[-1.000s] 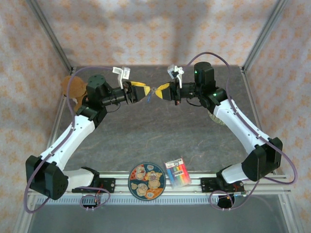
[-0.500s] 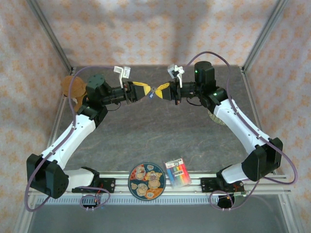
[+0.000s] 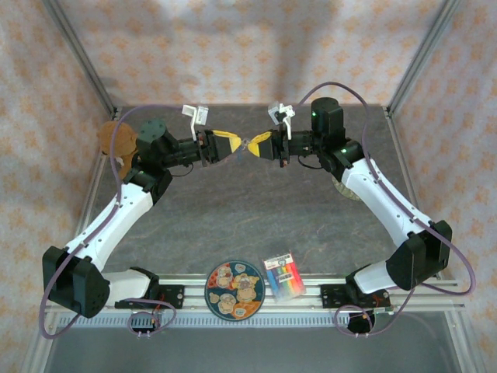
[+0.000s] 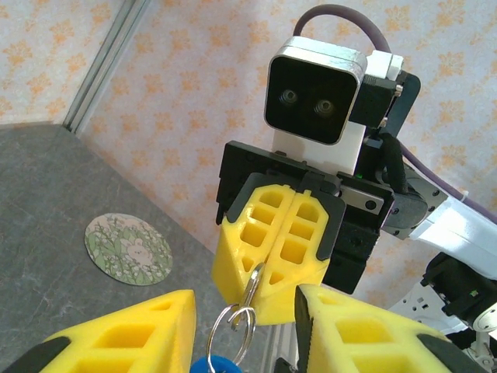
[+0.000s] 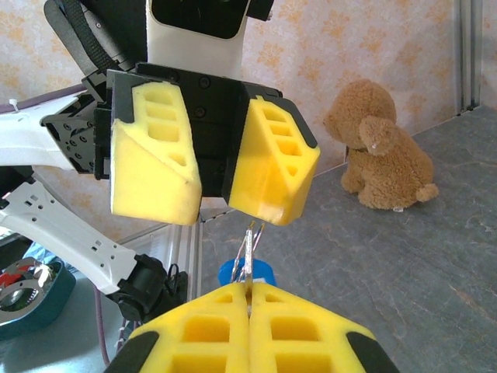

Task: Remove the keys from the keyring

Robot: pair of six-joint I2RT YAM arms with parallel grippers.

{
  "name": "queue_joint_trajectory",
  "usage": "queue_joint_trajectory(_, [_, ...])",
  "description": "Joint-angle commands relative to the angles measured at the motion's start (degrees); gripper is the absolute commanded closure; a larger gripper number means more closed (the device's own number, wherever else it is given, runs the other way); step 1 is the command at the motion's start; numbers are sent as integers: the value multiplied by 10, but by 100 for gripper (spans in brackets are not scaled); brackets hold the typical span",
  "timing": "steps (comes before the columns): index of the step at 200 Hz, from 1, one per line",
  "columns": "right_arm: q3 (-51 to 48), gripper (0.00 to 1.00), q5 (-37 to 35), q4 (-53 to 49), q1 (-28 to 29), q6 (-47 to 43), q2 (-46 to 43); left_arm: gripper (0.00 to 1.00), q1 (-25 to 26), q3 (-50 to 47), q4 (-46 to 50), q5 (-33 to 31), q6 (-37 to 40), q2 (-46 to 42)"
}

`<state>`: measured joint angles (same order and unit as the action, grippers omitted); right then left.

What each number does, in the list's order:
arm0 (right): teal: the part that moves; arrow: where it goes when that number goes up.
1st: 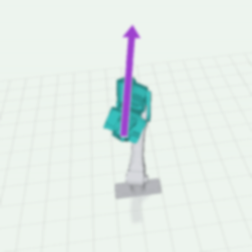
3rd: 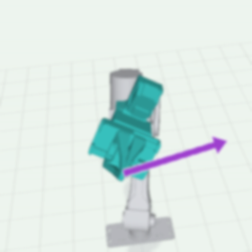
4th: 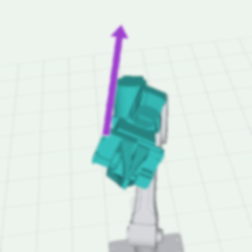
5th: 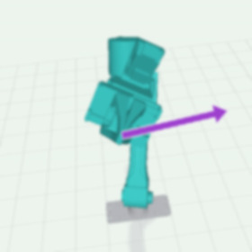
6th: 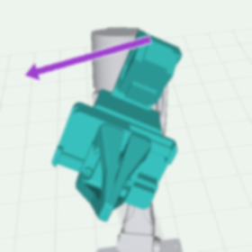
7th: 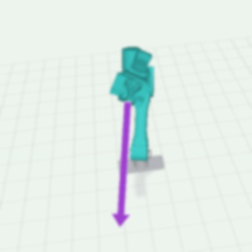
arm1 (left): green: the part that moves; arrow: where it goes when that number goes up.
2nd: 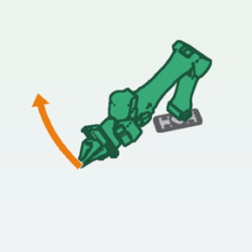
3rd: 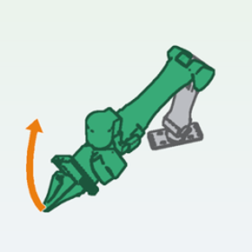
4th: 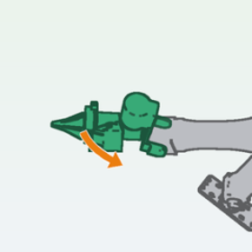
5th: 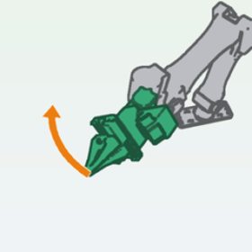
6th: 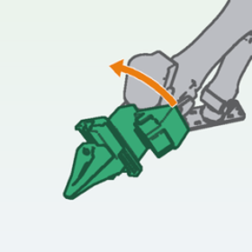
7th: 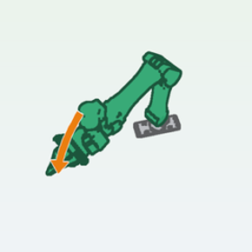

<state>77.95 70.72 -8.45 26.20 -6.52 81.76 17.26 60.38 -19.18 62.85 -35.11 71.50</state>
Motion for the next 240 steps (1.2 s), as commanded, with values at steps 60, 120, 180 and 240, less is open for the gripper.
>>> queue_joint_trajectory(60, [18,100,20,38,-3,15,-4,80,12,6,-21,20,3,10])
queue_joint_trajectory(120, [0,100,6,48,-4,7,-14,100,7,-10,-102,13,-57,9])
queue_joint_trajectory(180, [-103,100,-71,148,18,-24,-82,100,-8,-44,-347,-21,-252,39])
queue_joint_trajectory(240, [-151,100,-163,201,44,-14,-119,100,-7,-48,-319,-24,-231,25])
